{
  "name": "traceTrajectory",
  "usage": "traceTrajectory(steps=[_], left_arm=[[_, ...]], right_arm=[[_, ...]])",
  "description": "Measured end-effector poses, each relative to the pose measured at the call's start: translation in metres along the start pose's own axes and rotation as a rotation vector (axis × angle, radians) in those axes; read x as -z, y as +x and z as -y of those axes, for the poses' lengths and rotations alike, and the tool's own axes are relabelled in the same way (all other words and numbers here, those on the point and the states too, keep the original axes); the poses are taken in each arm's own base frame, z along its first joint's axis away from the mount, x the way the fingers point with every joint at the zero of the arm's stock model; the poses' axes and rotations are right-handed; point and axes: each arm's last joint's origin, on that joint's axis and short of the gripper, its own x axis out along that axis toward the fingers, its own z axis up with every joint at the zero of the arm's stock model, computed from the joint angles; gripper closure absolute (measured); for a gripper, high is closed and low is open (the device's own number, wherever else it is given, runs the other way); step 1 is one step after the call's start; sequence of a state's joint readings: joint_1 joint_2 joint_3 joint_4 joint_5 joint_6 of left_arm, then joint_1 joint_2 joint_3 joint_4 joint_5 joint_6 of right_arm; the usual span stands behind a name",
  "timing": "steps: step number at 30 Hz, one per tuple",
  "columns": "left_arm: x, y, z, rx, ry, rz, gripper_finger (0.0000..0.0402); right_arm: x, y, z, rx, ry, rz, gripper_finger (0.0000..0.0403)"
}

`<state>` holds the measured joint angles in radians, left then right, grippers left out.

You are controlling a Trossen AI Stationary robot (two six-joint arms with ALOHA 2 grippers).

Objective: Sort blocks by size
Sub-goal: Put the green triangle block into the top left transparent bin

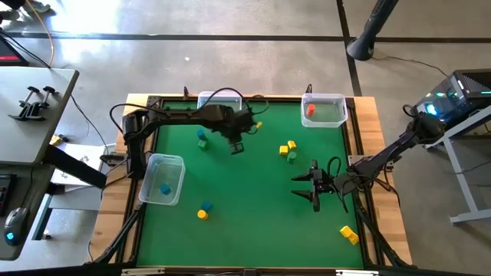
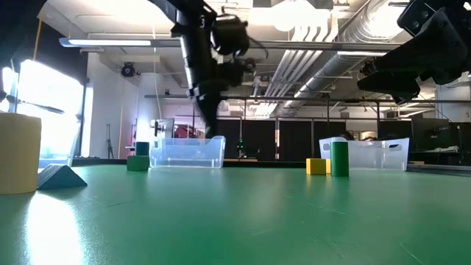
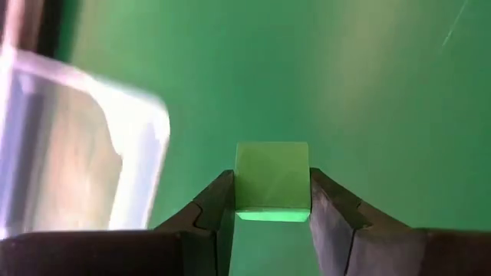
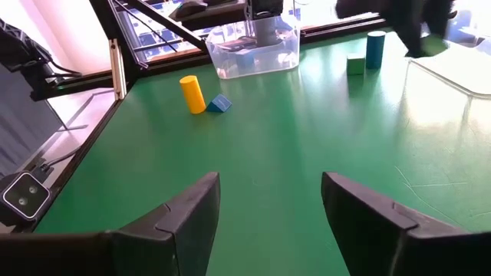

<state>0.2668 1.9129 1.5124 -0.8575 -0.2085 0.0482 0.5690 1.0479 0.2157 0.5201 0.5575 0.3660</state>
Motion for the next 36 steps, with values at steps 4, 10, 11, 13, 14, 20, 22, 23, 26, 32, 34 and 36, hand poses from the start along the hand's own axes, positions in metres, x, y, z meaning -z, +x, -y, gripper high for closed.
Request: traceTrajectory(steps=[4, 10, 11, 13, 14, 20, 22, 23, 26, 32, 34, 36], left_arm=[[-0.016, -0.002, 0.001, 0.07, 0.013, 0.171, 0.0295], [-0.041, -0.006, 0.007, 0.121, 0.062, 0.487, 0.0296], [-0.044, -0.008, 0.007, 0.113, 0.056, 0.522, 0.0296], [-0.048, -0.009, 0.003, 0.058, 0.025, 0.561, 0.0295], [-0.049, -0.01, -0.001, 0.013, -0.004, 0.567, 0.0294], [-0.04, -0.013, -0.029, -0.337, -0.198, 0.471, 0.0294], [-0.032, -0.01, -0.041, -0.459, -0.256, 0.395, 0.0294], [-0.028, -0.008, -0.048, -0.5, -0.28, 0.353, 0.0294], [-0.015, -0.002, -0.072, -0.517, -0.368, 0.268, 0.0294], [0.014, 0.012, -0.124, -0.274, -0.601, 0.129, 0.0295], [0.023, 0.015, -0.137, -0.192, -0.678, 0.106, 0.0295], [0.029, 0.017, -0.147, -0.13, -0.717, 0.085, 0.0295]], right_arm=[[0.0, 0.0, 0.0, 0.0, 0.0, 0.0, 0.0179], [0.0, 0.0, 0.0, 0.0, 0.018, -0.001, 0.0179], [0.0, 0.0, 0.0, 0.0, 0.019, -0.001, 0.0179], [0.0, 0.0, 0.0, 0.001, 0.018, -0.002, 0.0179], [0.0, 0.0, 0.0, 0.001, 0.018, -0.002, 0.0179], [0.0, 0.0, 0.0, 0.001, 0.019, -0.001, 0.0179], [0.0, 0.0, 0.0, 0.001, 0.018, -0.001, 0.0179], [0.0, 0.0, 0.0, 0.005, 0.017, -0.001, 0.0179], [0.0, 0.0, 0.001, 0.025, 0.015, 0.004, 0.0179], [0.0, 0.0, 0.001, 0.037, 0.014, 0.008, 0.0179], [0.0, 0.0, 0.001, 0.037, 0.014, 0.008, 0.0179], [0.0, 0.0, 0.001, 0.037, 0.014, 0.008, 0.0179]])
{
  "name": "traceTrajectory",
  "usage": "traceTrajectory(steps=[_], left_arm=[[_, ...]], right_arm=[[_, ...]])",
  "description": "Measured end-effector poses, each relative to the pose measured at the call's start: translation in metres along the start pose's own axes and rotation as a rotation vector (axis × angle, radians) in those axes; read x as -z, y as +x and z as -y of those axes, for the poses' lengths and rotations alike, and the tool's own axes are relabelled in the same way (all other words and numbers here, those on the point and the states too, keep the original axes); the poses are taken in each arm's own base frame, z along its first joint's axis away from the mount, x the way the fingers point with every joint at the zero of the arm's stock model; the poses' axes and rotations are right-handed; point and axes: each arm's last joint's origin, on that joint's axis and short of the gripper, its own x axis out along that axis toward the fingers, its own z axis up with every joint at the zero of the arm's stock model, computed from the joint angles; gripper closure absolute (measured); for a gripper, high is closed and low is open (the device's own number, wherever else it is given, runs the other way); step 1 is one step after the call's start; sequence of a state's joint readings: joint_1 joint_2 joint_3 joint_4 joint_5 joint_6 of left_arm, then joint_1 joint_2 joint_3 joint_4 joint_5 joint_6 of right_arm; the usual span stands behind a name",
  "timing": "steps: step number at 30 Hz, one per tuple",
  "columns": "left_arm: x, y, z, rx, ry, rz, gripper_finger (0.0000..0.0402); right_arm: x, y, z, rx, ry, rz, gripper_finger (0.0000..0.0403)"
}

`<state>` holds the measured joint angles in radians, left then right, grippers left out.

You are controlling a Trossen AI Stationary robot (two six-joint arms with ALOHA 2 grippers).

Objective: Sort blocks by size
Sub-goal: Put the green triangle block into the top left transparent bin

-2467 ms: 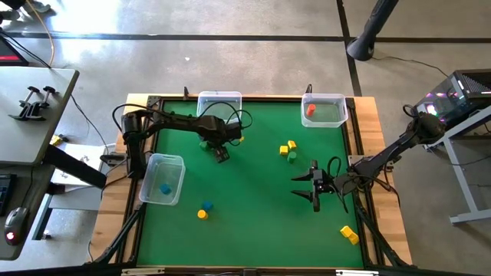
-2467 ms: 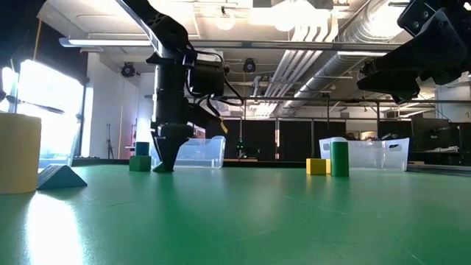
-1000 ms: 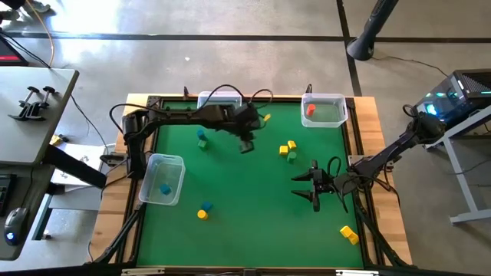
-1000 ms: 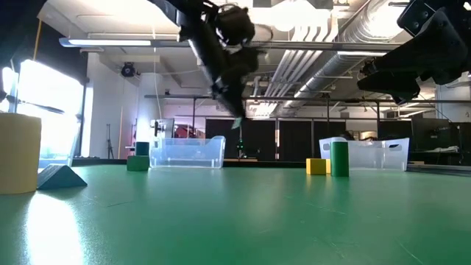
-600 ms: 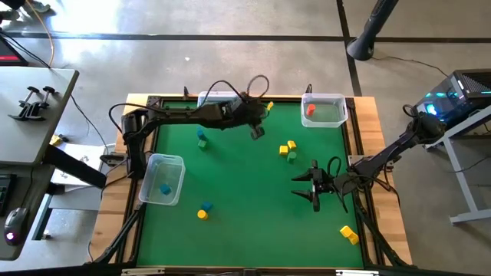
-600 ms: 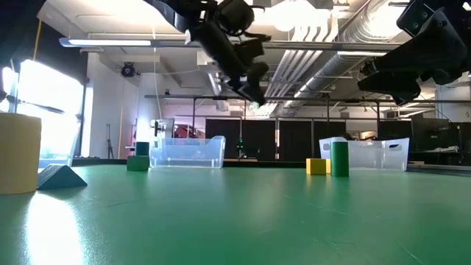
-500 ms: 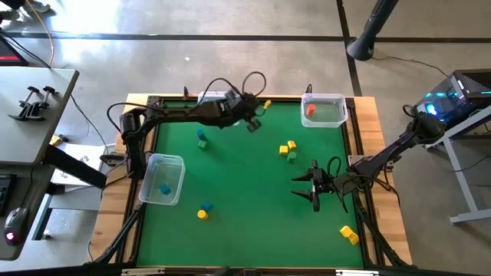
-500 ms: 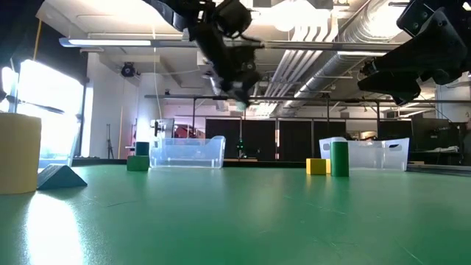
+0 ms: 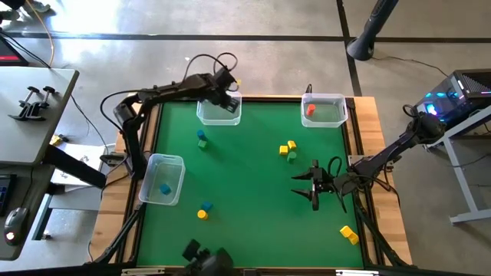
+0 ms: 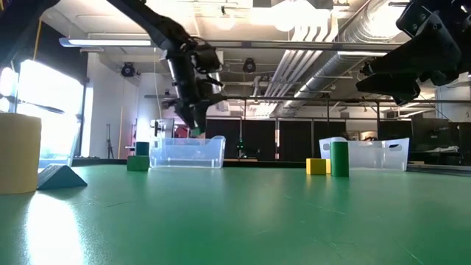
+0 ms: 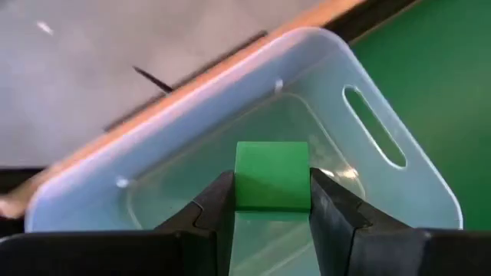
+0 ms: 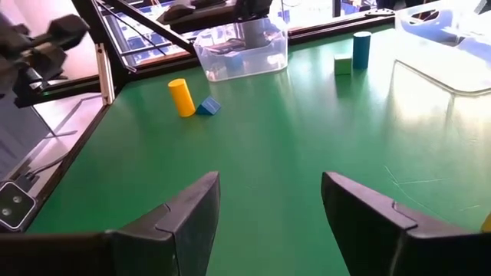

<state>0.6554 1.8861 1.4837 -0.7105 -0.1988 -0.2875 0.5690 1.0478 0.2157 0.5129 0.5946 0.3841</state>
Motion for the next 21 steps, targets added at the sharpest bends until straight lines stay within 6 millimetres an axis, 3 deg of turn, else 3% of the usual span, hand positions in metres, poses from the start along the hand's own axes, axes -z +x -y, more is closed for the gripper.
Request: traceTrajectory(steps=[4, 11, 21], left_arm=[[0.001, 0.01, -0.011, 0.013, -0.029, -0.062, 0.0295], [0.01, 0.035, -0.006, 0.004, -0.003, -0.147, 0.0291], [0.014, 0.05, -0.005, -0.009, 0.003, -0.183, 0.0241]], right_arm=[[0.0, 0.0, 0.0, 0.0, 0.0, 0.0, 0.0179], [0.0, 0.0, 0.0, 0.0, 0.001, 0.0, 0.0179], [0.0, 0.0, 0.0, 0.0, 0.001, 0.0, 0.0179]])
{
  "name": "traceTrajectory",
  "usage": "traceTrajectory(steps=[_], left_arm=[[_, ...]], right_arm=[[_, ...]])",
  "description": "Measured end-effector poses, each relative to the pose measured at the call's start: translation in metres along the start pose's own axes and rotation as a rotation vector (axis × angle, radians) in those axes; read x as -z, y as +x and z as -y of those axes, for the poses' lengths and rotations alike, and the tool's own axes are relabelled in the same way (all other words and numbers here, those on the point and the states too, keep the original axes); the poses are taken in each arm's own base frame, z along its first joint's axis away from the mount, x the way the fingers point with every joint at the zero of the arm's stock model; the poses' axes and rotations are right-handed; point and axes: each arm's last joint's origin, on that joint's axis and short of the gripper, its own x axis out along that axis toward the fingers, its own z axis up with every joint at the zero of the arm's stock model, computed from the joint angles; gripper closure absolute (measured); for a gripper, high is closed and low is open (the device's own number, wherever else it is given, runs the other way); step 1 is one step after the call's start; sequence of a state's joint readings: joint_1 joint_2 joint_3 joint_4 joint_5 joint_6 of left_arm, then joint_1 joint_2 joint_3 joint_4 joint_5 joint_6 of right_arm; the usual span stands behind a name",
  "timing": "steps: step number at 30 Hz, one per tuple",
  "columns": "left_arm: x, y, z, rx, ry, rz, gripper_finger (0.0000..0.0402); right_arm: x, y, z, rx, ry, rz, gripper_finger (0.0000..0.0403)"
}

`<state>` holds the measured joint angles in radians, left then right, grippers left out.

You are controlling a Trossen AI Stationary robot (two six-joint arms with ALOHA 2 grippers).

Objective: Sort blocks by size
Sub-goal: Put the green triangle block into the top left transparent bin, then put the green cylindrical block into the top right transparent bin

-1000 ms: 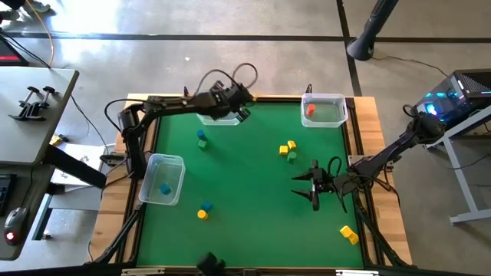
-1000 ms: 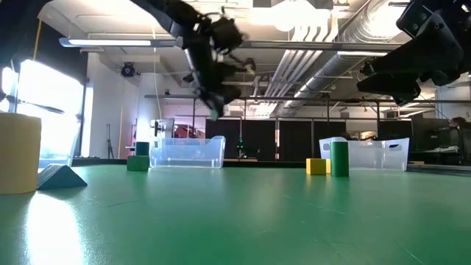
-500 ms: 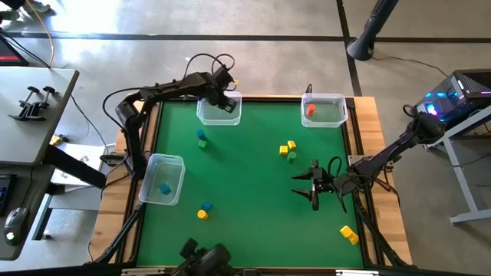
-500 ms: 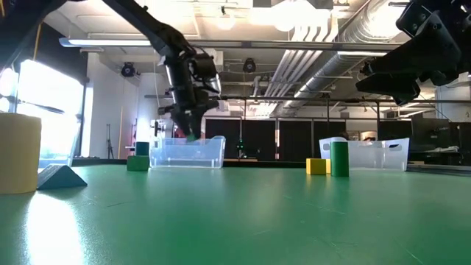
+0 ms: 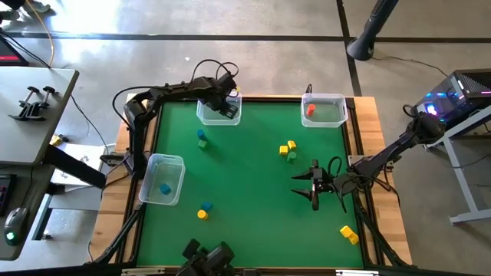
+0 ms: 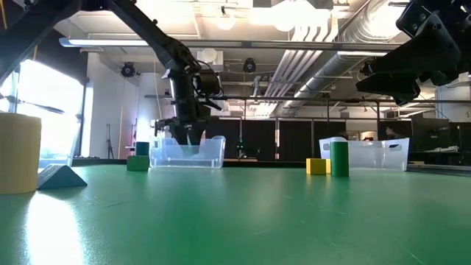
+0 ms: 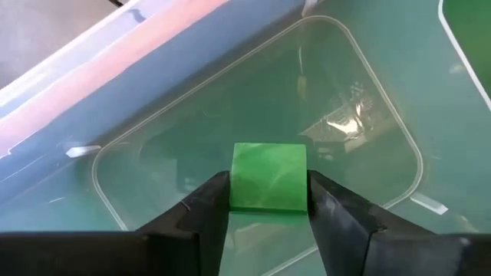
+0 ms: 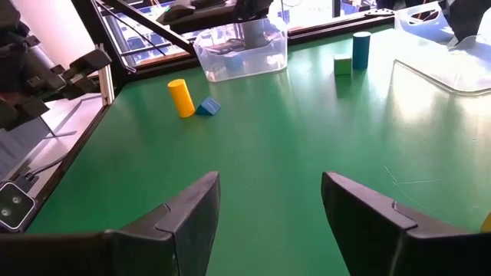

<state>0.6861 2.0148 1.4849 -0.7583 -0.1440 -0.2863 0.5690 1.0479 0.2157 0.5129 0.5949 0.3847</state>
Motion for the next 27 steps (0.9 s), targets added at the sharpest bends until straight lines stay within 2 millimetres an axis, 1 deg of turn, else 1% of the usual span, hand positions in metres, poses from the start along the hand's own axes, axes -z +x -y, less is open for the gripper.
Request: traceTrajectory(steps=[7, 10, 13, 16, 20, 23, 27], left_arm=[[0.0, 0.0, 0.0, 0.0, -0.014, 0.0, 0.0198], [0.0, 0.0, 0.0, 0.008, -0.032, -0.003, 0.019], [-0.002, -0.005, 0.002, 0.036, -0.027, -0.001, 0.0189], [-0.006, -0.018, 0.006, 0.069, -0.01, 0.029, 0.019], [-0.008, -0.046, 0.018, 0.102, 0.045, 0.131, 0.0191], [-0.006, -0.07, 0.031, 0.107, 0.106, 0.231, 0.0191], [0.001, -0.099, 0.057, 0.12, 0.207, 0.367, 0.0191]], right_arm=[[0.0, 0.0, 0.0, 0.0, 0.0, 0.0, 0.0179], [0.0, 0.0, 0.0, 0.0, 0.0, 0.0, 0.0179], [0.0, 0.0, 0.0, 0.0, 0.0, 0.0, 0.0179], [0.0, 0.0, 0.0, 0.0, 0.0, 0.0, 0.0179], [0.0, 0.0, 0.0, 0.0, 0.002, -0.001, 0.0179], [0.0, 0.0, 0.0, 0.001, 0.007, -0.002, 0.0179], [0.0, 0.0, 0.0, 0.001, 0.01, -0.002, 0.0179]])
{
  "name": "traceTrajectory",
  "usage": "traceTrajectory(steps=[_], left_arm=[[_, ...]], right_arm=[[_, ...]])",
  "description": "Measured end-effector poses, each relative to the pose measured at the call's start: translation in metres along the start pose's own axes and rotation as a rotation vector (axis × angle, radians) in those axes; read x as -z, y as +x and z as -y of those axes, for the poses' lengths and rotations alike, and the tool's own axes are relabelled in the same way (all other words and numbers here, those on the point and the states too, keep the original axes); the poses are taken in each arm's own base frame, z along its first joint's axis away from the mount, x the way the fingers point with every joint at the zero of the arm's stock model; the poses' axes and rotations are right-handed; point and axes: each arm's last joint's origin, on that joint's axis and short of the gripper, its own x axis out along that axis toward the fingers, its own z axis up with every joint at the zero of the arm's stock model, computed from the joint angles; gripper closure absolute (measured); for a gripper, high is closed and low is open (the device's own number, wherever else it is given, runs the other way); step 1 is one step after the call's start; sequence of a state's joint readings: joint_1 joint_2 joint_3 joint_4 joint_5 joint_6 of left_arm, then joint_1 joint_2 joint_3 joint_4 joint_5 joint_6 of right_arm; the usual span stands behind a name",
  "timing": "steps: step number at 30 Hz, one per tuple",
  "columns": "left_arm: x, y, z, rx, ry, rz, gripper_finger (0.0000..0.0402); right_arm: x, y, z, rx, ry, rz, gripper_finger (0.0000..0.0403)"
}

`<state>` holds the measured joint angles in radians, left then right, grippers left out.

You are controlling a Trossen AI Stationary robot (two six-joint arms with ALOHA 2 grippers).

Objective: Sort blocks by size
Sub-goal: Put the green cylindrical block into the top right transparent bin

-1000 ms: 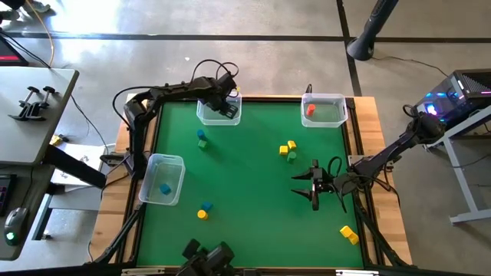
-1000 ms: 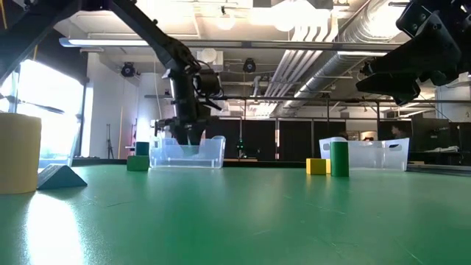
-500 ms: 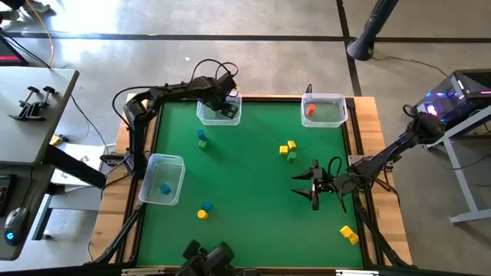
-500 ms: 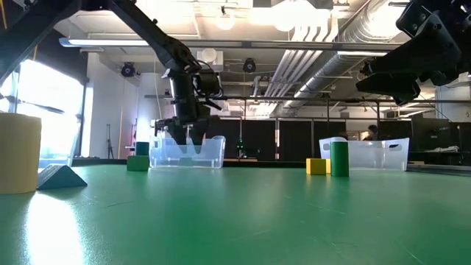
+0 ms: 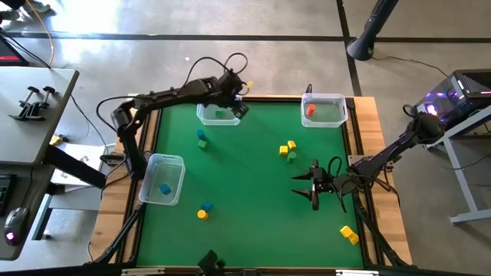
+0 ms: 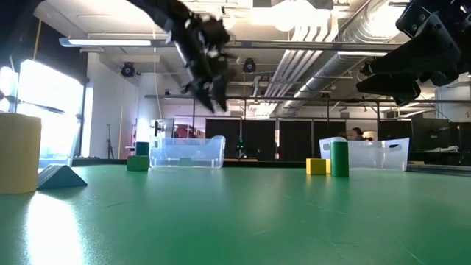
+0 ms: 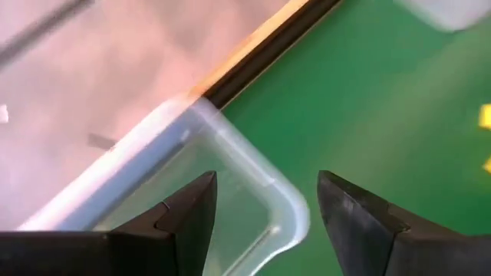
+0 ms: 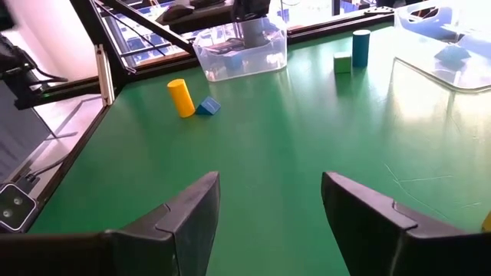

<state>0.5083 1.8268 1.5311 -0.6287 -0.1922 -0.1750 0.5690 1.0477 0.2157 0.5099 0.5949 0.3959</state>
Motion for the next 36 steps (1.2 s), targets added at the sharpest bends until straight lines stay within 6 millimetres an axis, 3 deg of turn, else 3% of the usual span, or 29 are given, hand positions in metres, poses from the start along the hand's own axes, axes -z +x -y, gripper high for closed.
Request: traceTrajectory(steps=[6, 10, 21, 27, 31, 36], left_arm=[[-0.003, -0.025, 0.057, 0.084, 0.166, 0.176, 0.0191], [0.006, -0.034, 0.098, 0.162, 0.253, 0.302, 0.0191], [0.09, -0.032, 0.181, 0.395, 0.273, 0.639, 0.0191], [0.13, -0.048, 0.207, 0.414, 0.362, 0.729, 0.0191], [0.144, -0.052, 0.211, 0.302, 0.336, 0.742, 0.0191], [0.149, -0.052, 0.211, 0.253, 0.333, 0.758, 0.0191]], right_arm=[[0.0, 0.0, 0.0, 0.0, 0.007, 0.0, 0.0179], [0.0, 0.0, 0.0, 0.0, 0.005, -0.001, 0.0179], [0.0, 0.0, 0.0, 0.004, -0.017, 0.002, 0.0179], [-0.017, 0.0, -0.001, 0.038, -0.045, 0.159, 0.0179], [-0.043, -0.002, 0.005, 0.092, -0.078, 0.367, 0.0179], [-0.061, -0.006, 0.024, 0.202, -0.094, 0.451, 0.0179]])
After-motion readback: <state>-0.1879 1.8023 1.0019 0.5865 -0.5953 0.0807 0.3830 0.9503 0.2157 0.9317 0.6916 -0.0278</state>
